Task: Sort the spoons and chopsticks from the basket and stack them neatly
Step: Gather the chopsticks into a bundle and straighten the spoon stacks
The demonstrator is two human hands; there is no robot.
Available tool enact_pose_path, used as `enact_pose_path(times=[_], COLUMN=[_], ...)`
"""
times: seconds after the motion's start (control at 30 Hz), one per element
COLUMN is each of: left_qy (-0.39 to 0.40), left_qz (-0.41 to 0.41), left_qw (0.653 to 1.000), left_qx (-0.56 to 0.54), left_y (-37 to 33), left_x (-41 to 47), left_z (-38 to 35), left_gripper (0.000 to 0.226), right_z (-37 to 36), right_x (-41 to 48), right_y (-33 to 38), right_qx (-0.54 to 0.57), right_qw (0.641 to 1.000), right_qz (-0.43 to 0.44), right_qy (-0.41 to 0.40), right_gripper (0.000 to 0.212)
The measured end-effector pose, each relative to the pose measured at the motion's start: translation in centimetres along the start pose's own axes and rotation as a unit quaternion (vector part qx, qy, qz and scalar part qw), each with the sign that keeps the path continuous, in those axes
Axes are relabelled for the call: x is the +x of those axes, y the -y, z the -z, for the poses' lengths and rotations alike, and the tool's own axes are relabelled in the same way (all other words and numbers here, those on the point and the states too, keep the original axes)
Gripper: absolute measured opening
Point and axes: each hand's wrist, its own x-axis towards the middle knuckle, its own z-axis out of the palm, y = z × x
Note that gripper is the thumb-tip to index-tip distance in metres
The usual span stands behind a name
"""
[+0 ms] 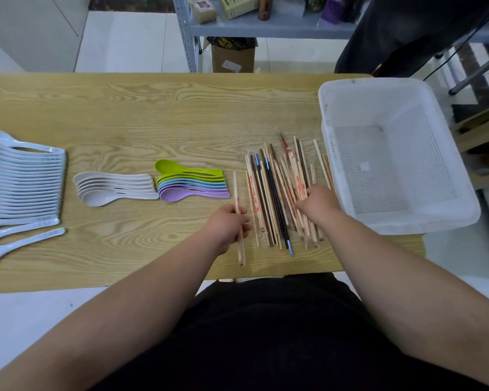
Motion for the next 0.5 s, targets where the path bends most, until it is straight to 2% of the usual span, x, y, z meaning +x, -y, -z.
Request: enact_pose_path(times=[0.17,0.3,0.43,0.5], left_qy=[0.011,0.011,0.080,0.077], left_qz=[-0.011,-0.045,-0.097,-0.100], left_qw=[1.000,0.997,0.983,0.983], left_qx=[-0.013,-0.057,-0.133,-0.131], left_y=[-1.8,-3.0,-3.3,-3.2], left_x=[-1.0,-1.7,-2.9,-3.3], left_z=[-1.0,-2.6,-3.7,-3.8], left_gripper=[0.015,0.008,0.013,0.011], right_z=[1.5,1.2,0.2,-0.5], right_x=[-3.2,-6.2,-8.4,-8.8], right_y=[0.6,3.0,5.2,5.6], right_qx=[0.127,0.212,0.180,0.147], right_qw=[0.992,0.973,0.972,0.977], right_qz=[0.014,0.076,0.142,0.154], right_qy=[0.001,0.051,0.052,0.028], right_gripper=[0.055,0.020,0.003,0.010])
